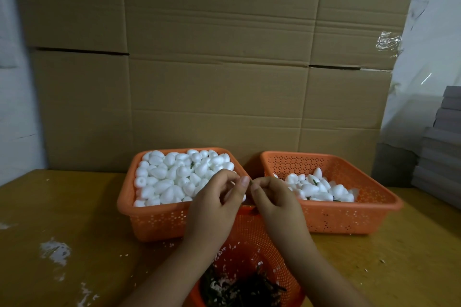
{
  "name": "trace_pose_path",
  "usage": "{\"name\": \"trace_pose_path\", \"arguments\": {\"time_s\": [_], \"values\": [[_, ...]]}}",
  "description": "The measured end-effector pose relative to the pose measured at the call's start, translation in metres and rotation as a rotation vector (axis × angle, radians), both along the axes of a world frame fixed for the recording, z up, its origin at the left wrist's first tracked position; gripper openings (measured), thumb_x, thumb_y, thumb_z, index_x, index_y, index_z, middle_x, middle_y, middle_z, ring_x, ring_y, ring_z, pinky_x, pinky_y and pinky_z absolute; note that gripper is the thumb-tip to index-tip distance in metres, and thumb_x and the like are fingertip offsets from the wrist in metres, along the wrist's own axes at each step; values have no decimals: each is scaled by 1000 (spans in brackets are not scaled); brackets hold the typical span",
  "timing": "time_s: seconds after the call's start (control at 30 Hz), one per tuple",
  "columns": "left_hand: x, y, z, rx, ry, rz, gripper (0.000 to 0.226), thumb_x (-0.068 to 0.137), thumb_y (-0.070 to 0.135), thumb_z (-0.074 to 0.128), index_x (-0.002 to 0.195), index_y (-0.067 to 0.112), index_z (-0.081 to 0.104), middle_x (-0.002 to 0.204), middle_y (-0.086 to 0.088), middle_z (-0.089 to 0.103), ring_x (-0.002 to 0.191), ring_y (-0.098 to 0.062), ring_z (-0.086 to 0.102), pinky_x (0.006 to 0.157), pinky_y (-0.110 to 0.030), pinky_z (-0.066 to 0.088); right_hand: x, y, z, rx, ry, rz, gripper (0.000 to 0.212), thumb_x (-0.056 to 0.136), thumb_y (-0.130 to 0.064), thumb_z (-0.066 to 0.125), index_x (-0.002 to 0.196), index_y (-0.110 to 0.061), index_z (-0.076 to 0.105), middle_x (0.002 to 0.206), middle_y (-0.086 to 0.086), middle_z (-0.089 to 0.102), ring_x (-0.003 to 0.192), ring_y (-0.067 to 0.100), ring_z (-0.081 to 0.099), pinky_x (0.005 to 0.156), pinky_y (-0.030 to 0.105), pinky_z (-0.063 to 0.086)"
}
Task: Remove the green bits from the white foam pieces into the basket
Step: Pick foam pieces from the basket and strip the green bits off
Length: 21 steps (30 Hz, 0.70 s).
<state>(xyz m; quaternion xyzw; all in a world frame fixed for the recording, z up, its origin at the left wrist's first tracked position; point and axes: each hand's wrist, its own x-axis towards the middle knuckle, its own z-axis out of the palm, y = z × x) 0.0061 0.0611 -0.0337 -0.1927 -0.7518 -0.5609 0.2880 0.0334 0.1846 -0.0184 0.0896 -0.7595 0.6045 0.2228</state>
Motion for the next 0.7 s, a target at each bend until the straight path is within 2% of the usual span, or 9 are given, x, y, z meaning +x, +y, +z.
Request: {"name": "trace_pose_path", "arguments": {"time_s": [0.1,0.2,0.27,0.33,0.4,0.53,0.7], "values": [[-1,0,-1,-7,-16,-30,45,85,70,37,82,32,60,61,12,61,56,-2,57,57,-23,47,1,1,1,9,45,-19,13,92,-16,62,81,-16,68,76,-1,66,65,2,56,60,12,41],[-1,0,-4,21,-54,-45,54,92,70,34,73,27,61,55,13,57,52,1,53,53,-18,42,2,1,3,-27,84,-22,12,90,-13,64,79,-17,69,67,1,60,59,1,50,56,13,39],[-2,0,-5,46,-81,-51,57,87,68,33,73,22,63,55,7,57,52,-3,53,55,-26,45,3,1,5,-80,107,1,11,89,-12,64,80,-14,67,59,-4,57,54,2,50,53,15,40],[-4,-1,-5,68,-105,-69,65,83,70,33,80,15,67,59,-4,60,57,-19,58,62,-38,49,3,0,6,-148,118,51,8,90,-7,62,83,-8,65,60,2,63,55,7,57,55,18,45],[-6,0,-6,108,-135,-84,63,82,72,34,82,19,69,64,-6,66,62,-20,63,66,-42,52,4,-1,6,-192,122,104,6,91,-2,60,86,-3,64,63,8,67,56,10,63,56,18,49],[-12,1,-7,180,-200,-113,45,88,67,38,78,37,69,68,1,71,63,-11,65,66,-35,48,4,0,6,-214,118,147,8,92,0,57,88,-2,64,66,10,70,57,9,65,56,16,49],[-12,1,-6,219,-207,-146,42,89,67,38,76,41,69,57,1,65,55,-6,59,60,-27,41,1,1,4,-184,103,137,8,90,0,60,86,-3,66,72,13,70,66,14,67,62,20,50]]}}
